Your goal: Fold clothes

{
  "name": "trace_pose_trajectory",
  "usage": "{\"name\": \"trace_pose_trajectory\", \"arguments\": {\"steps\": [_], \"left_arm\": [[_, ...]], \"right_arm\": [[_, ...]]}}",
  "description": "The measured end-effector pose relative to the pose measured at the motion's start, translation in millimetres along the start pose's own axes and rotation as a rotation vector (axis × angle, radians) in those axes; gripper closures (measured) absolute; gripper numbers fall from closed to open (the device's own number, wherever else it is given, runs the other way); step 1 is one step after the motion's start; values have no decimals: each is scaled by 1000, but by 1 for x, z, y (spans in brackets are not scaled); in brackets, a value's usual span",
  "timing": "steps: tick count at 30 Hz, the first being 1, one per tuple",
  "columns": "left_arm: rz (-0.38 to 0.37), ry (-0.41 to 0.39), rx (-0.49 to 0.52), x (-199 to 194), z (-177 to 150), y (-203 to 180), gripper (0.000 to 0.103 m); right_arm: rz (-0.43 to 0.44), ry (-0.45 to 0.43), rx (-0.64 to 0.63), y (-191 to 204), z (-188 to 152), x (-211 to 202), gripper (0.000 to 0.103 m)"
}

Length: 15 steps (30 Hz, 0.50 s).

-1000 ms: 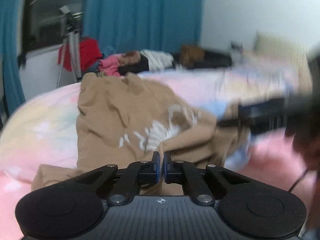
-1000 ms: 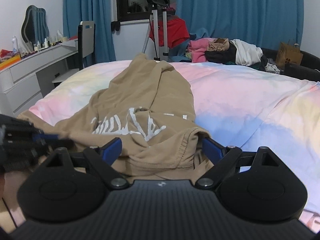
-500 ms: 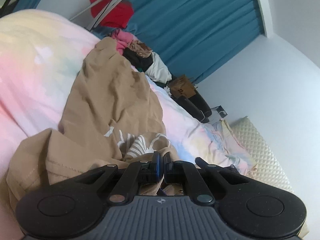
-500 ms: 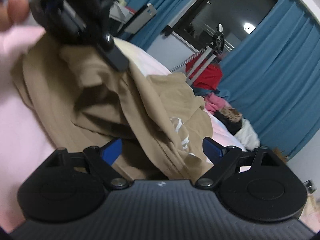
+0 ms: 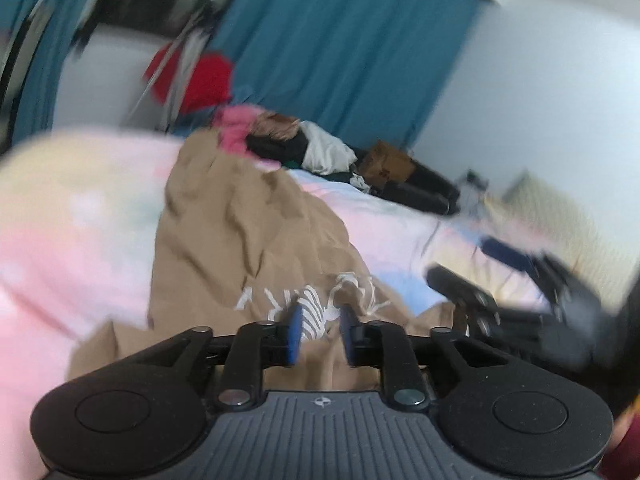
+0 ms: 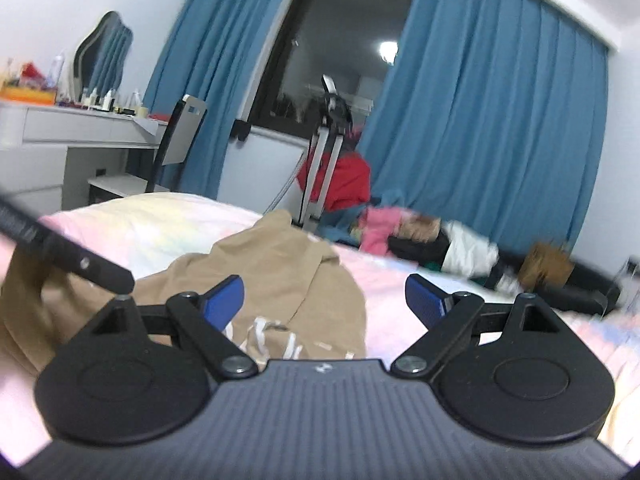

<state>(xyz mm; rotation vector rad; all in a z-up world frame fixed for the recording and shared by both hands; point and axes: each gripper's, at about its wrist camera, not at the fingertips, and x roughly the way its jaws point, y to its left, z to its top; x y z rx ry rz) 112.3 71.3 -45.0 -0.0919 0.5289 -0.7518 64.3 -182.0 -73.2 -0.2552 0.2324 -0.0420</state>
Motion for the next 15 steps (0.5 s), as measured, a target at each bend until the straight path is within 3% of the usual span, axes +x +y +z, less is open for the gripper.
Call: {"name": "trace_pose_trajectory", "arguments": {"steps": [4,8,12,15], "left_arm": [[55,-15,234,-8,-9,-34,69],[48,13,402,-11,-24,-60,69],[10,100,559,0,-47,-80,71],[75,165,634,21,-62,-80,73]], "right_arm": [[17,92,121,-20,-4,14,14],[36,126,209,-26,-8,12,14],[55,159,297,-33,-13,9,14],[70,182,360,-37,-16,7,15]]}}
